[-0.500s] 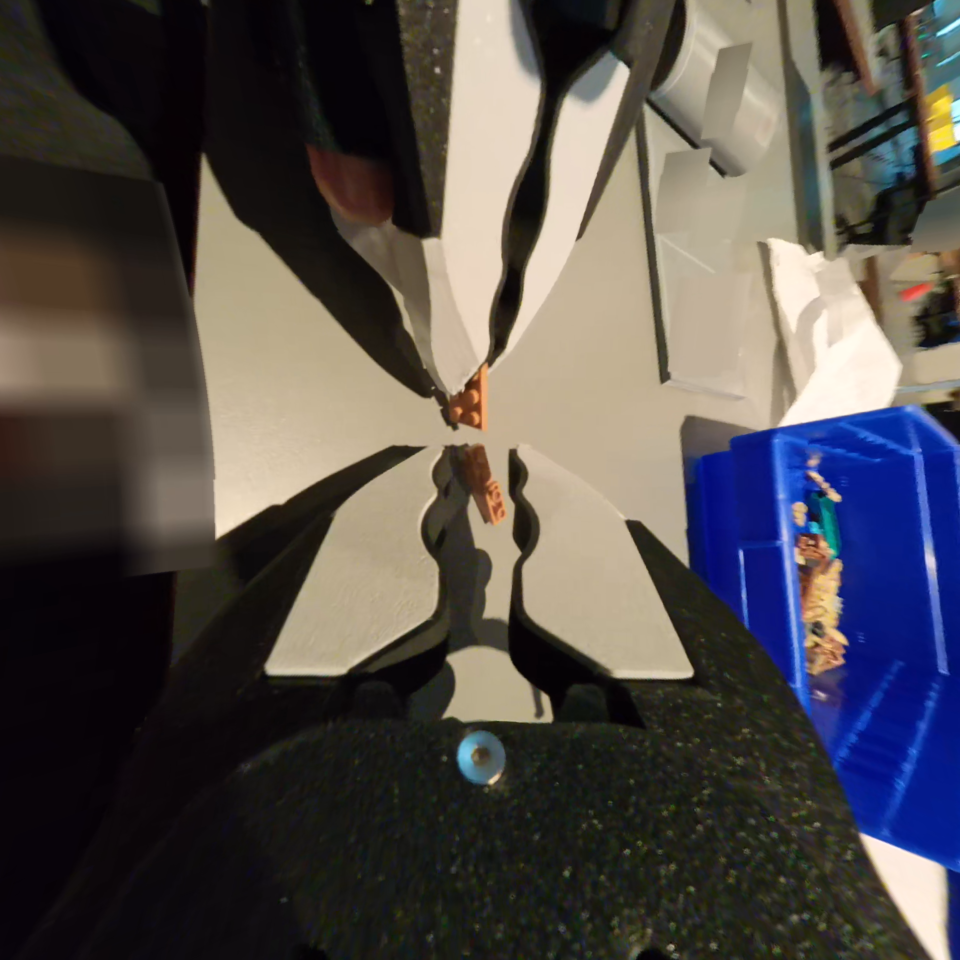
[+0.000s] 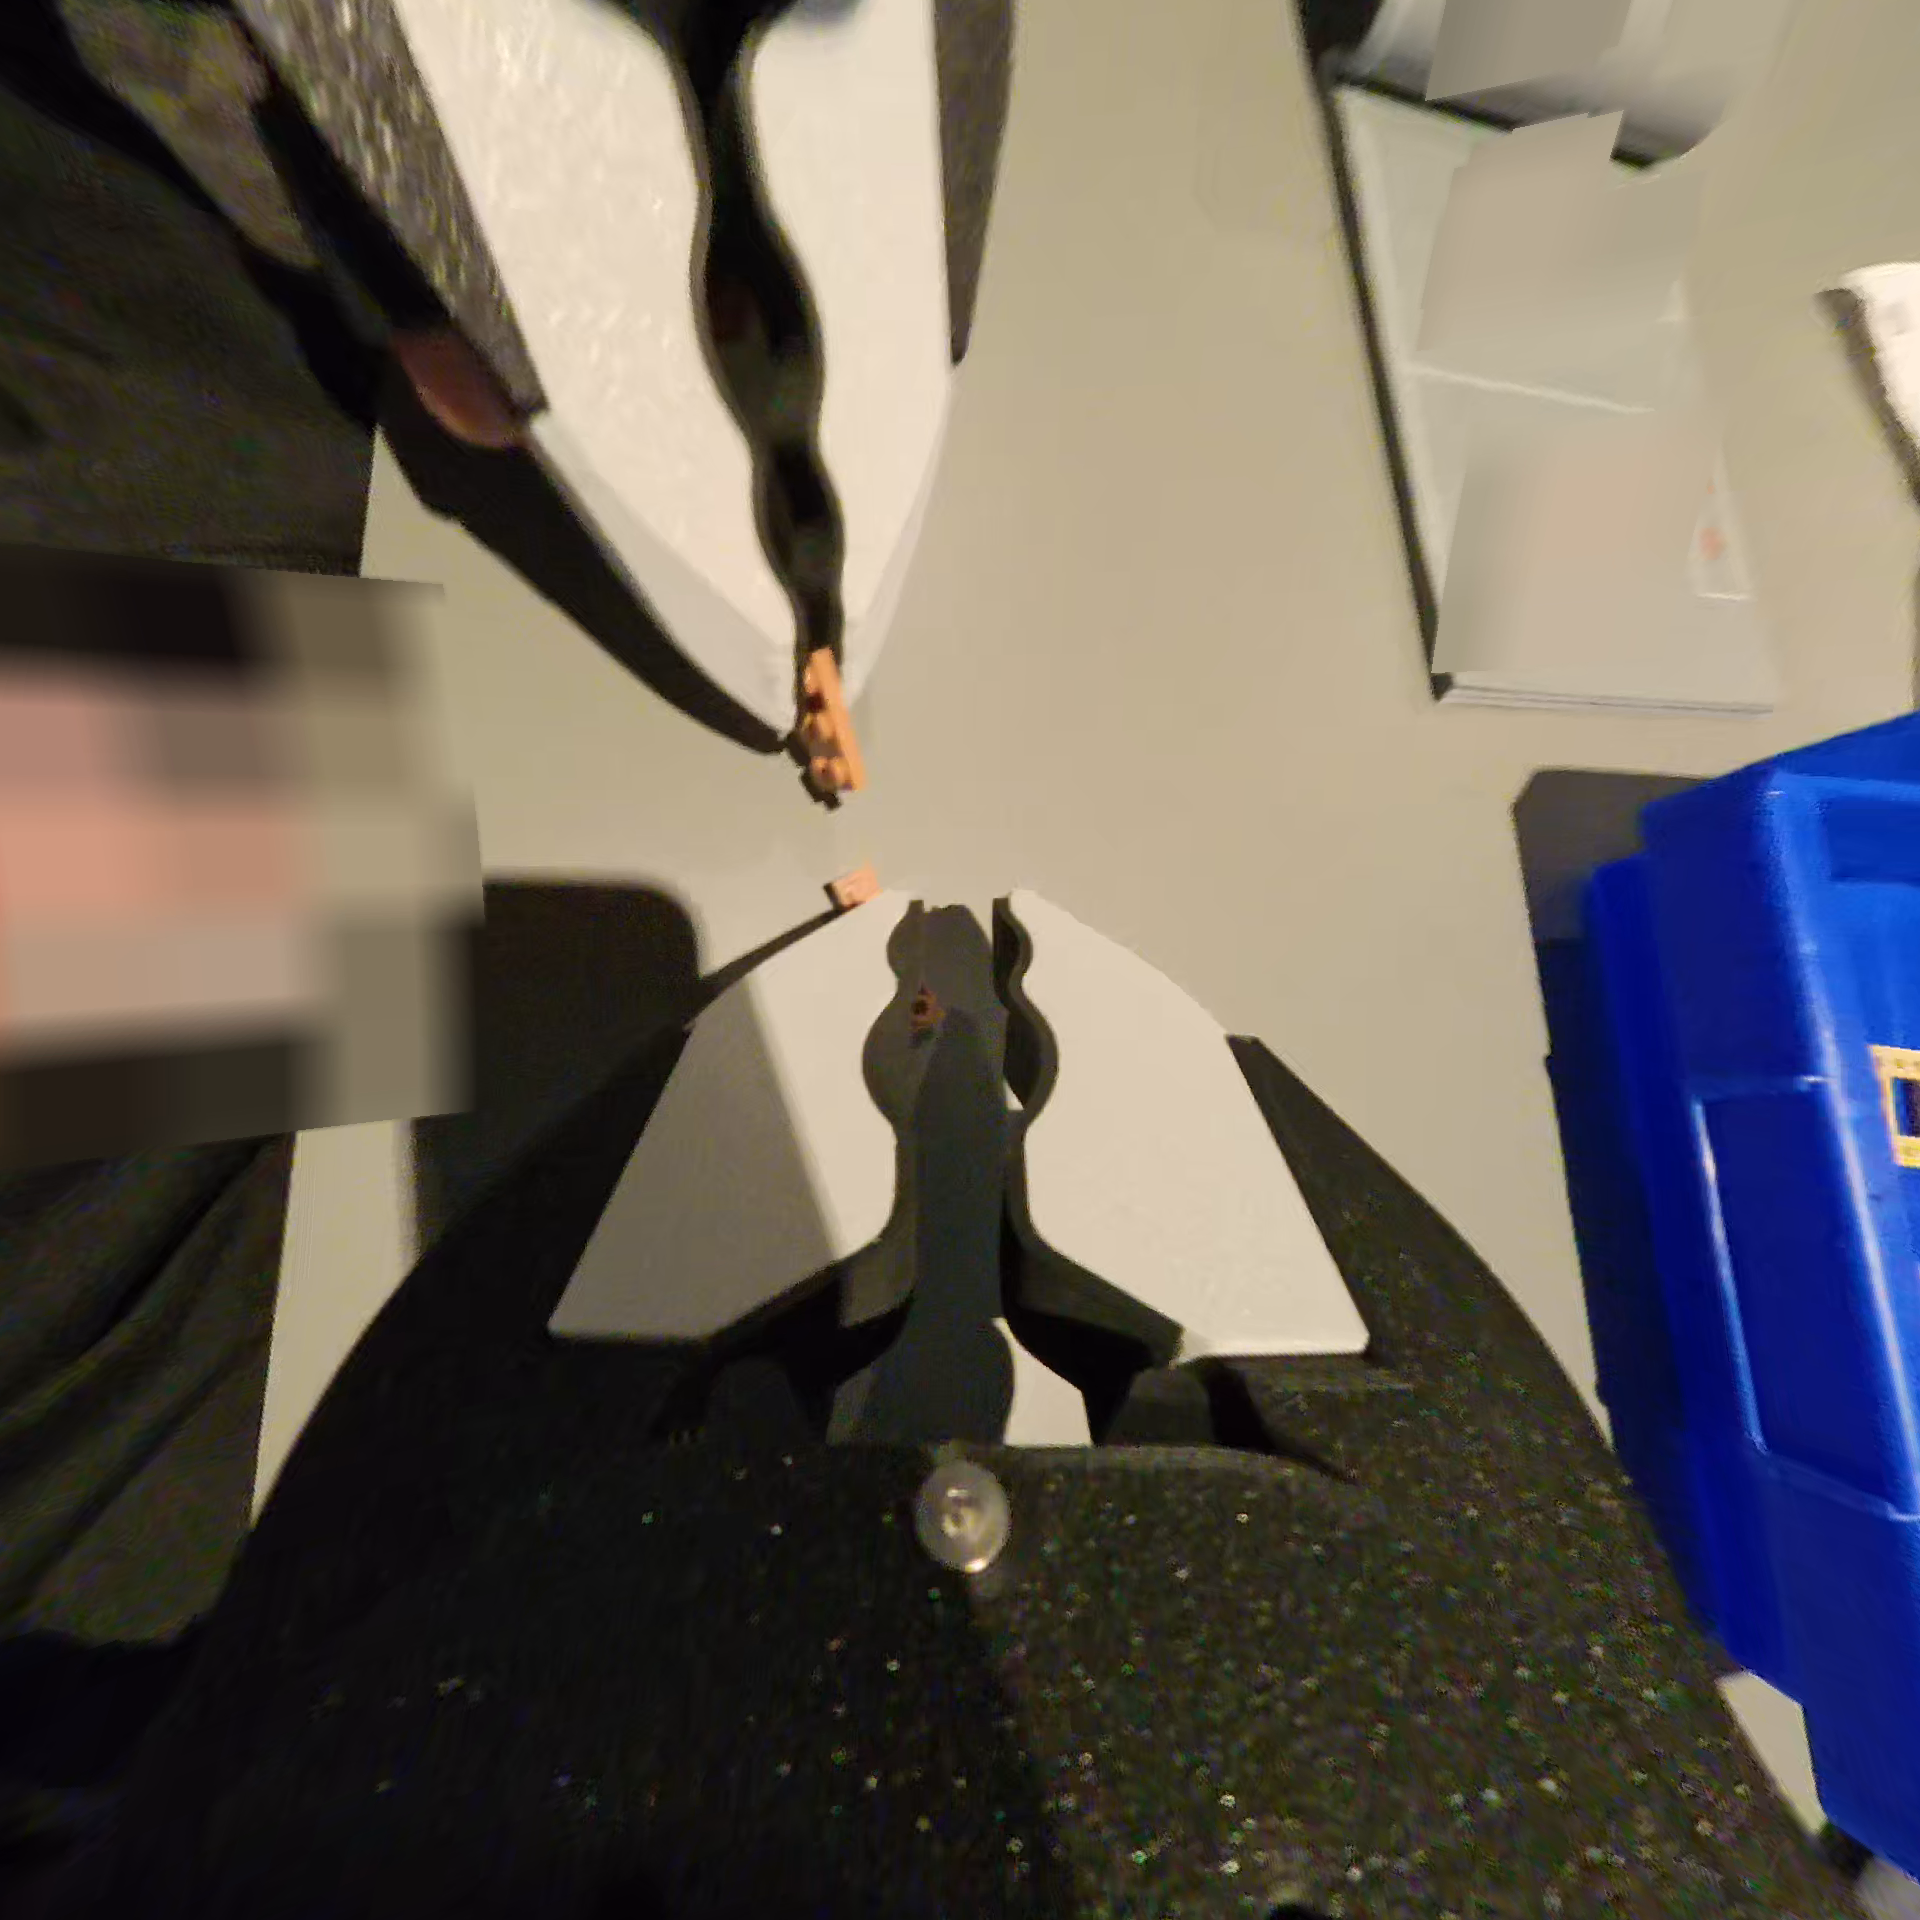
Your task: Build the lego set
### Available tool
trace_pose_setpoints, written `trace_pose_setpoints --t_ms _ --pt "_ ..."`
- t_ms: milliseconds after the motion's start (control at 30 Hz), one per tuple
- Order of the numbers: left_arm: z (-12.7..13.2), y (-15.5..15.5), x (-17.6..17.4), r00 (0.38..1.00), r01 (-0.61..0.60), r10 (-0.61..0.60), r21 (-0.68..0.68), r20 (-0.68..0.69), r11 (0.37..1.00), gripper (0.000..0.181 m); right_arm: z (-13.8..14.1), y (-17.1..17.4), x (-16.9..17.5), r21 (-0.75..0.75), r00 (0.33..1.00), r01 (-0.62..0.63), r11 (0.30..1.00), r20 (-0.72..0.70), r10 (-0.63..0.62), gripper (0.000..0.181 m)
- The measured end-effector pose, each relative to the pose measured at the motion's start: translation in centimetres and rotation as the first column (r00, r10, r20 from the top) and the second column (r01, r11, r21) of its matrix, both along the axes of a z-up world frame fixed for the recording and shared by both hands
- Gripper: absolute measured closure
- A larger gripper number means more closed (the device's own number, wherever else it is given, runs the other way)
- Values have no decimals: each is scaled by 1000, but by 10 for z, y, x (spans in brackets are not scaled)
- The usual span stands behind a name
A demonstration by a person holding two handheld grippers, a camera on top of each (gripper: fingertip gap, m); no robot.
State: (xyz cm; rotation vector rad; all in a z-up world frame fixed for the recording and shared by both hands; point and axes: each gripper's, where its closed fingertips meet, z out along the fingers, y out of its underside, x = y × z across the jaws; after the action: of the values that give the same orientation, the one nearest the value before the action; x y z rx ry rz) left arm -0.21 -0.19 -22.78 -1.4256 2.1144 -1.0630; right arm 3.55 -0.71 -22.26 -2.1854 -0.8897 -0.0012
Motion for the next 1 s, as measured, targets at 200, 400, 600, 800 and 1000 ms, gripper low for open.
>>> trace_pose_setpoints --t_ms 200,400,600,800,1000 --pt "2 0 -1 1000 5 -5 -10 19 1000 178 -14 -4 1 -19 996 24 1000 84 -23 169" --pt "4 0 -2 999 7 -6 -16 31 1000 178 -4 -9 5 79 983 73 994 163 -86 167" --pt "5 -2 -2 999 11 -11 -12 37 1000 178 0 -26 3 -42 989 135 990 -49 -137 167" --pt "6 -2 -2 999 7 -6 -19 47 1000 178 -6 -33 -7 -90 977 129 987 -158 -142 167" --pt "7 -2 -3 999 11 -10 -24 49 1000 178 -8 -34 -11 -122 972 134 983 -177 -155 169"
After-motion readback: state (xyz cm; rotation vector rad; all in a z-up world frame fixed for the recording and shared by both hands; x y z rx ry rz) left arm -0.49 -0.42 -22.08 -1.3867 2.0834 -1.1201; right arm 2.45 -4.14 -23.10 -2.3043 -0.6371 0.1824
